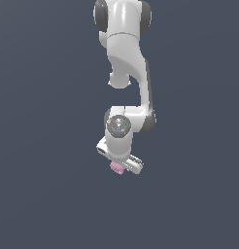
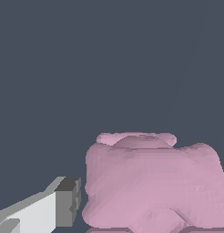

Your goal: Pick up the object and move it to a goal position.

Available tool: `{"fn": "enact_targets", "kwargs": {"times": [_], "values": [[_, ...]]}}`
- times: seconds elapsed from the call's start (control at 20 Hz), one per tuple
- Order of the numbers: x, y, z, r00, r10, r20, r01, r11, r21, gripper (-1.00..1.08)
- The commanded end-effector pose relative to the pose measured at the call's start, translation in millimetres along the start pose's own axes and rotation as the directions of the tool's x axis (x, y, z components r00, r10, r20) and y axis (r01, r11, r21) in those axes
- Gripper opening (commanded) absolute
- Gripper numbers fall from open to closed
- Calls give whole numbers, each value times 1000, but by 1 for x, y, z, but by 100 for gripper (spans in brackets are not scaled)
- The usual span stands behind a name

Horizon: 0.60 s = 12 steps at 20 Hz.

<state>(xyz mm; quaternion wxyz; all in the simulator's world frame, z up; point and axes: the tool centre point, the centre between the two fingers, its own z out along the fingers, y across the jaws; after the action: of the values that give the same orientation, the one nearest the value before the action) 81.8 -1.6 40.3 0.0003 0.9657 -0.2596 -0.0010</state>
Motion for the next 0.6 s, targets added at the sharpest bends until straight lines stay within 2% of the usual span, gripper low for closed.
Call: {"fn": "enact_targets", "kwargs": {"times": [0.0,0.05,0.1,0.55], "values": [[1,-1,0,1000,0,-2,0,1000,1,100],[1,-1,0,1000,0,-2,0,1000,1,100],[1,-1,0,1000,0,-2,0,1000,1,-100],[1,-1,0,1000,0,-2,0,1000,1,-100]]}}
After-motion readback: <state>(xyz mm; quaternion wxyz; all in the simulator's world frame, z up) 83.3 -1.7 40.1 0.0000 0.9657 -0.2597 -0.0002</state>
